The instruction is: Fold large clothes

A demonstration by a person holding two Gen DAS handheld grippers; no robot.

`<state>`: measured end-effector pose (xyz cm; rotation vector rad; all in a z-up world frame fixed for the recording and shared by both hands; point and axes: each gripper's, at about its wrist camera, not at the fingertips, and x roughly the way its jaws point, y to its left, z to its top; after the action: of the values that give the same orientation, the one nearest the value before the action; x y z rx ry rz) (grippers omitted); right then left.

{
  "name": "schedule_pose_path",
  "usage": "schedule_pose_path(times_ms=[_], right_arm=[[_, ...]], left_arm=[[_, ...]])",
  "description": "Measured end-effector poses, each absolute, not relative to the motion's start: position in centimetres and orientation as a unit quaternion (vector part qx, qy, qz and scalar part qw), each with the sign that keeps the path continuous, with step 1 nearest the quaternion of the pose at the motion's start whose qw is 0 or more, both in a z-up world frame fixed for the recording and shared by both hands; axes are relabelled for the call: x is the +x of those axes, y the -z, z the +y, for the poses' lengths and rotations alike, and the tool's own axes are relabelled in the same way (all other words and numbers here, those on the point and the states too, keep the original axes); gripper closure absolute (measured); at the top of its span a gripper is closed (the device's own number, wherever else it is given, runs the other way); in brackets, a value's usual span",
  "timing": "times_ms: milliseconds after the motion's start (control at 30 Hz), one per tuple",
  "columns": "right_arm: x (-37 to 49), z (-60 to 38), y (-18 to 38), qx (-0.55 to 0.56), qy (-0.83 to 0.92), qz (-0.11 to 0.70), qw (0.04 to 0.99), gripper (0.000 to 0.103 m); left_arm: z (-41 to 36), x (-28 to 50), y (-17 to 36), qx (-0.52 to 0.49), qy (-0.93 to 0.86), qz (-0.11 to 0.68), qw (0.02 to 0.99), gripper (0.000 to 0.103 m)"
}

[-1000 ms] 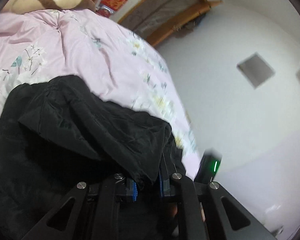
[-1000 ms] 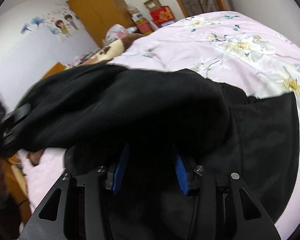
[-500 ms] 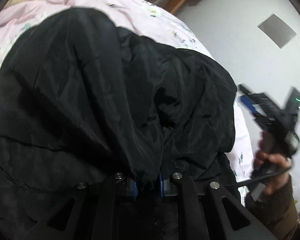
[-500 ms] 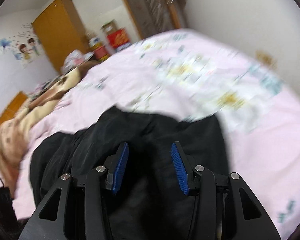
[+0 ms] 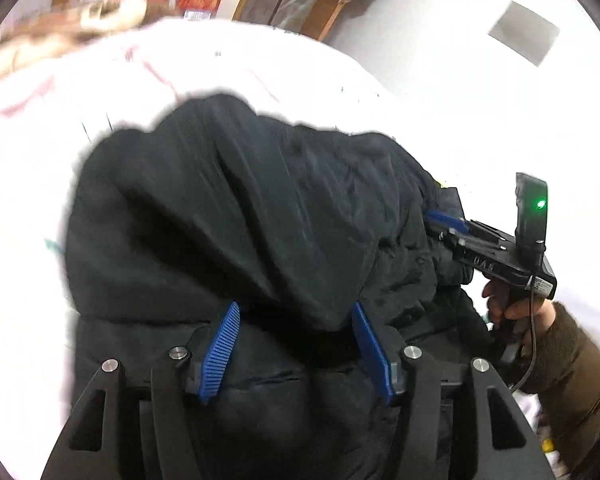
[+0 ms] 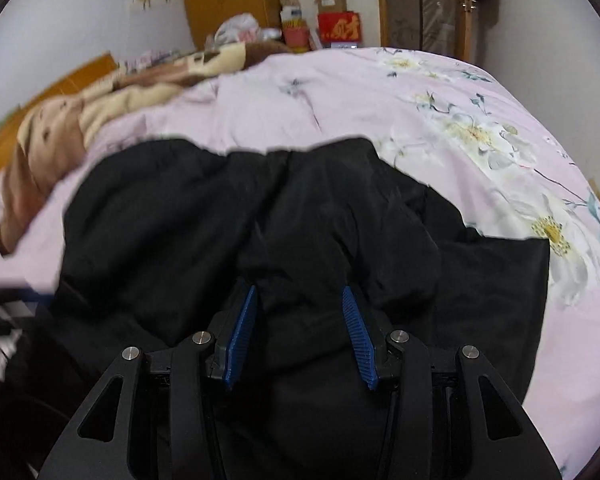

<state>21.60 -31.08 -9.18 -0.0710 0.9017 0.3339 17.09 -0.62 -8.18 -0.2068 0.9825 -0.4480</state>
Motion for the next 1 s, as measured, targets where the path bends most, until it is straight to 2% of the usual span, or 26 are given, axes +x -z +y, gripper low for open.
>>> schedule_pose_path(times_ms=[167, 333, 433, 600, 733, 1000], right_arm=[[20.3, -31.9, 5.9, -0.027, -0.164, 0.399, 0.902, 0.057], [20.0, -29.3, 3.8, -0.053, -0.193, 0.372, 0.906, 0.057], [21.0, -28.0, 5.8, -0.079, -0.186, 0.394, 0.897, 0.057], [22.5, -29.6, 9.9, -0.047, -0.159, 0.431, 0.887, 0.057], [22.4, -29.3, 11.5, -0.068, -0.156, 0.435, 0.884, 0.057], [22.5, -29.1, 13.5, -0.067, -0.148, 0.445, 0.881, 0.057]], left_arm=[[1.2, 19.9, 4.3, -0.074, 0.201, 0.422, 0.881, 0.043], [-2.0, 24.8, 5.9, -0.067, 0.176, 0.437, 0.88, 0.043], [-3.0, 26.6, 8.2, -0.049, 0.135, 0.455, 0.879, 0.043], [-4.0, 27.1, 12.5, 0.005, 0.097, 0.466, 0.88, 0.041], [-4.6, 27.5, 15.2, -0.002, 0.079, 0.466, 0.881, 0.041], [-4.1, 26.9, 16.8, -0.02, 0.084, 0.464, 0.882, 0.04]])
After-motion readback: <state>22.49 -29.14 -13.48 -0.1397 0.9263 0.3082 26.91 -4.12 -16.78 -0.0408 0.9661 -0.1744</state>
